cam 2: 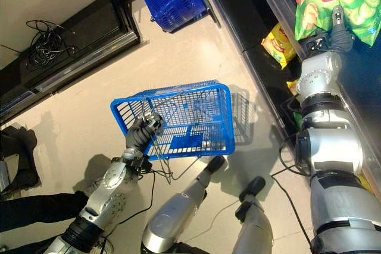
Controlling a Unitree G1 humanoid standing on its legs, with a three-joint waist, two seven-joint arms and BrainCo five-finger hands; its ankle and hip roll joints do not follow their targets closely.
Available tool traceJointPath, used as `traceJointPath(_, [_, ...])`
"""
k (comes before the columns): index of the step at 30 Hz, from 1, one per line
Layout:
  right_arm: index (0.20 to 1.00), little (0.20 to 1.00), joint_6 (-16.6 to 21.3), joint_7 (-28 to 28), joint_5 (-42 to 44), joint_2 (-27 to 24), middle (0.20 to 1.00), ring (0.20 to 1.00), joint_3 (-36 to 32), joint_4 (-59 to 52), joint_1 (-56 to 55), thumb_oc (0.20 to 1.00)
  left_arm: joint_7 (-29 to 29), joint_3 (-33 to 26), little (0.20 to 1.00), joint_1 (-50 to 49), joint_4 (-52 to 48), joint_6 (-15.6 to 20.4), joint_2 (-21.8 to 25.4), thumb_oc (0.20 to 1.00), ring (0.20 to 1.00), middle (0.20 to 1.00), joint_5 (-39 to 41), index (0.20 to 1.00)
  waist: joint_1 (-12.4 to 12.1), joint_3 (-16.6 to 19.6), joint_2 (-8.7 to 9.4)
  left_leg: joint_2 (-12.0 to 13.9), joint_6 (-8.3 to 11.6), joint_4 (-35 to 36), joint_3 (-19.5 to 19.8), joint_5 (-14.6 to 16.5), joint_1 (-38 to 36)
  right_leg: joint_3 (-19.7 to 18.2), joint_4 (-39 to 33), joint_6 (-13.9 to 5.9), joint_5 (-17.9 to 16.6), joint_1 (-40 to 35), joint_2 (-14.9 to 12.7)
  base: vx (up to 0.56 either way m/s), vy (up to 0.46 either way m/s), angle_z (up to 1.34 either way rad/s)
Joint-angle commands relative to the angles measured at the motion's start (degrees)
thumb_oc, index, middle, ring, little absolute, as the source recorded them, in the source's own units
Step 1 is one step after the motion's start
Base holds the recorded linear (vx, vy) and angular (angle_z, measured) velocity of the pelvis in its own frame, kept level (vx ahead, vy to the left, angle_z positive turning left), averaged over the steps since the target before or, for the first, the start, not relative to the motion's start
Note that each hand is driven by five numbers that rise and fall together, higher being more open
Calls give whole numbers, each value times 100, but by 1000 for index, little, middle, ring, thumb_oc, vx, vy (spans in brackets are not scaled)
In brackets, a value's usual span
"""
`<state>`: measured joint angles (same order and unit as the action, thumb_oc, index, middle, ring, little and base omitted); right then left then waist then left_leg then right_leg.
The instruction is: Pick up the snacks into the basket
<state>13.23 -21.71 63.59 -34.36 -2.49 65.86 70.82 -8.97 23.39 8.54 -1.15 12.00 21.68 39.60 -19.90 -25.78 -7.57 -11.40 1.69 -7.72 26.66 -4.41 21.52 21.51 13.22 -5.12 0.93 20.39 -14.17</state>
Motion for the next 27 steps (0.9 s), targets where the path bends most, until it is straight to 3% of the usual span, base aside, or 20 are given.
traceJointPath(1, [200,200,184,121,-389,-304,200,200,514,-446,310,200,93,-343,200,125,-1118,763,180,200,200,200,-64,200,-96,258,0,-67,66,-389,-448,730,48,-287,73,-314,562,-546,-245,0,0,0])
traceJointPath(12, [200,200,298,-55,-895,74,200,200,532,-1250,-234,200,6,-374,200,93,-1058,784,166,200,200,200,-86,200,106,173,10,8,62,-402,-618,721,31,-487,97,-286,561,-474,-193,-54,24,-7])
traceJointPath(13, [200,200,334,-94,-1075,62,200,200,541,-1549,-386,200,9,-405,200,95,-1065,797,184,200,200,200,-114,200,176,112,-17,-5,68,-426,-658,572,123,-529,94,-280,388,-366,-203,-203,116,-9])
traceJointPath(16, [200,200,430,-167,-1292,94,200,200,497,-2019,-633,200,-13,-452,200,92,-1041,830,161,200,200,200,-184,200,263,86,-4,23,50,-432,-778,556,174,-659,115,-282,345,-257,-181,-141,97,-18])
traceJointPath(19, [200,200,692,-326,-1963,436,200,200,307,-3554,-1593,200,-87,-646,200,-28,-978,824,20,200,200,200,-231,200,548,41,61,127,-4,-487,-1090,577,206,-959,105,-283,283,-106,-70,-85,100,-32])
traceJointPath(20, [200,200,681,-353,-1990,455,200,200,298,-3600,-1632,200,-85,-642,200,-40,-975,827,25,200,200,200,-232,200,531,51,70,131,-6,-488,-1107,581,204,-978,107,-283,281,-100,-67,-63,109,-56])
traceJointPath(21, [200,200,770,-389,-2338,736,200,200,205,-4323,-2183,200,-119,-677,200,-55,-908,800,-69,200,200,200,-263,200,693,53,135,183,-36,-529,-1276,619,167,-1124,77,-297,259,-82,0,-42,56,-53])
traceJointPath(24, [200,200,780,-357,-2714,1128,200,200,106,-5045,-2947,200,-124,-748,200,-180,-884,743,-133,200,200,200,-281,200,870,158,248,264,-70,-473,-1429,593,68,-1292,-53,-311,183,-122,95,-19,47,-68])
traceJointPath(27, [200,200,541,-35,-3546,1555,200,200,98,-6080,-4477,200,5,-1016,200,-490,-943,611,-186,200,200,200,-276,200,1290,510,496,463,-62,-238,-1704,589,-320,-1425,-450,-339,94,-449,251,64,-32,-69])
